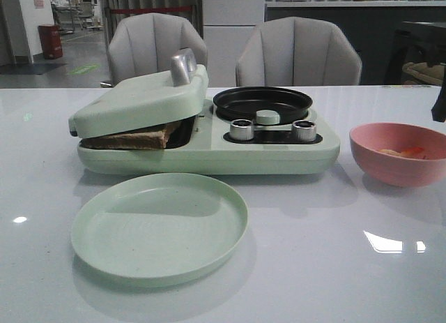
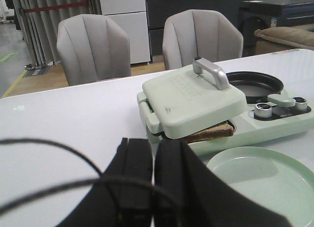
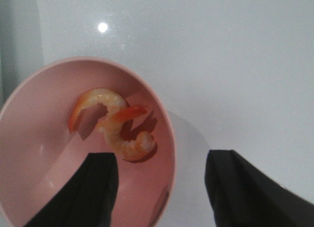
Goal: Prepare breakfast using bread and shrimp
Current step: 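Reach the right gripper down and grasp the pink bowl rim, then lift the pink bowl with the right gripper over the frying pan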
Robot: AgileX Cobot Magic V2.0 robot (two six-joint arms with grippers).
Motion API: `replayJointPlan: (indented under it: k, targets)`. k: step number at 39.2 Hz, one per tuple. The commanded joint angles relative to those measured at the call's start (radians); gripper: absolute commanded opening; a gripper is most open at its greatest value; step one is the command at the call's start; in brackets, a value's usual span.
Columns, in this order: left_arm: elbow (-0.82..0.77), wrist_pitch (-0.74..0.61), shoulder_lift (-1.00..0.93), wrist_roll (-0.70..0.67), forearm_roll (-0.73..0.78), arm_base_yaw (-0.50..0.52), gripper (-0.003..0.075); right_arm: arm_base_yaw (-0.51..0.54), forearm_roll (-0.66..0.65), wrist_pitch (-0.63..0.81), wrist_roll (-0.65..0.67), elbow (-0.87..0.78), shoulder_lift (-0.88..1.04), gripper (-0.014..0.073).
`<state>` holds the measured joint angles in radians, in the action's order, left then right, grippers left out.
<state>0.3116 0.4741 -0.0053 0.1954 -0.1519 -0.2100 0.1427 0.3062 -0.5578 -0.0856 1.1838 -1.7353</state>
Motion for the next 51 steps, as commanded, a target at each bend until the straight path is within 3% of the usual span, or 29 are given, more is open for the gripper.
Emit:
replayJointPlan:
  k: [1,7,17,29,36,51]
  targets:
    - [0.027,-0.082,-0.009,-0.009,-0.013,-0.001,0.0114,0.008,0.016,0.010,-0.014,0.070,-0.013,0.0491]
    - [0.027,-0.082,-0.009,-0.009,-0.013,-0.001,0.0114,0.008,0.016,-0.005,-0.016,0.108,-0.074,0.0470]
    - [0.027,-0.082,-0.009,-0.009,-0.013,-0.001,0.0114,0.008,0.015,-0.016,-0.017,0.141,-0.125,0.0246]
    - [0.027,-0.082,-0.009,-0.009,-0.013,-0.001,0.0114,0.008,0.015,-0.035,-0.066,0.161,-0.162,0.0232]
    - [0.027,-0.084,-0.009,-0.009,-0.013,-0.001,0.0114,0.008,0.015,-0.034,-0.086,0.163,-0.156,0.0114]
    - [0.027,-0.084,-0.009,-0.009,-0.014,-0.001,0.0114,0.008,0.016,-0.014,-0.103,0.163,-0.042,0.0124]
